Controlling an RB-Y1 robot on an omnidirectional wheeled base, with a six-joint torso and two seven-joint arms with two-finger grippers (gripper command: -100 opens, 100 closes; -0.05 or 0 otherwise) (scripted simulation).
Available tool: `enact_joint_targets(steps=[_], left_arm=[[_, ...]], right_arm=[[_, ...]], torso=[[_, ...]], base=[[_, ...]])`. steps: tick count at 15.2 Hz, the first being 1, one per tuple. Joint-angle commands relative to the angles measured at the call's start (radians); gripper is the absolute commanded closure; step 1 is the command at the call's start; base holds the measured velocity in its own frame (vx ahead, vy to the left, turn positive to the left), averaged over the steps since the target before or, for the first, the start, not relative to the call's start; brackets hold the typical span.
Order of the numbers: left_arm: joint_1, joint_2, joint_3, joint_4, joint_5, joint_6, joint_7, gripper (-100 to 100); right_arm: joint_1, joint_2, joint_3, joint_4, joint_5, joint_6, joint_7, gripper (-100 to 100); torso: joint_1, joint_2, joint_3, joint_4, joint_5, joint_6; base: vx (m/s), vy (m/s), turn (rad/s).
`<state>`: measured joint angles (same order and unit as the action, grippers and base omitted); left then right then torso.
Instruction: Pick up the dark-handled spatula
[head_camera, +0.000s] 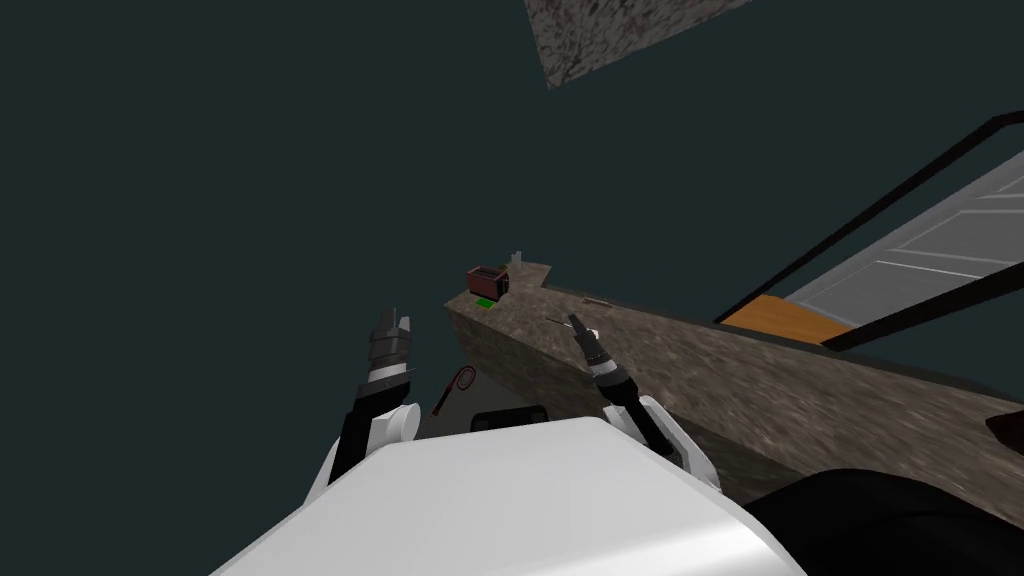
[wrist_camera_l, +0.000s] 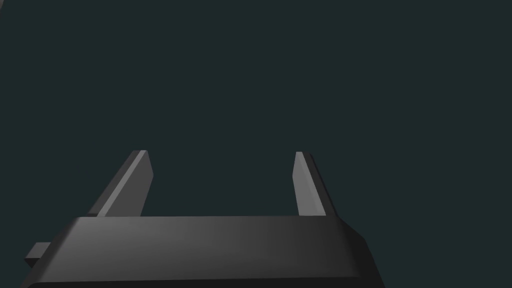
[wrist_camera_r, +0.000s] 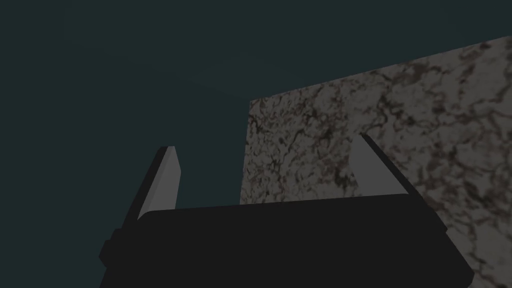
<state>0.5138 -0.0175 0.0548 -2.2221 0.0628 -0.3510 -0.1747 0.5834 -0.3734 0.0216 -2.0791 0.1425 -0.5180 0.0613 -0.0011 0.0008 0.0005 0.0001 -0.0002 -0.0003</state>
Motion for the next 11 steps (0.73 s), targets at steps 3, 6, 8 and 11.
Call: enact_joint_targets(steps=[3, 6, 8, 11], left_arm=[[0.0, 0.0, 0.0, 0.0, 0.0, 0.0, 0.0, 0], [0.0, 0.0, 0.0, 0.0, 0.0, 0.0, 0.0, 0], [0.0, 0.0, 0.0, 0.0, 0.0, 0.0, 0.0, 0], [0.0, 0.0, 0.0, 0.0, 0.0, 0.0, 0.0, 0]], right_arm=[[0.015, -0.094, -0.004, 0.065, 0.027, -0.014, 0.005, -100], [0.022, -0.154, -0.006, 0.094, 0.039, -0.02, 0.006, -100], [0.03, -0.197, -0.008, 0.125, 0.051, -0.027, 0.007, -100], [0.038, -0.264, -0.01, 0.156, 0.064, -0.033, 0.009, -100]], torso=[[0.0, 0.0, 0.0, 0.0, 0.0, 0.0], [0.0, -0.001, 0.0, 0.0, 0.0, 0.0], [0.0, -0.001, 0.0, 0.0, 0.0, 0.0], [0.0, 0.0, 0.0, 0.0, 0.0, 0.0]], base=[[-0.01, -0.005, 0.134], [-0.004, 0.001, 0.103], [-0.008, -0.004, 0.142], [-0.011, -0.01, 0.133]])
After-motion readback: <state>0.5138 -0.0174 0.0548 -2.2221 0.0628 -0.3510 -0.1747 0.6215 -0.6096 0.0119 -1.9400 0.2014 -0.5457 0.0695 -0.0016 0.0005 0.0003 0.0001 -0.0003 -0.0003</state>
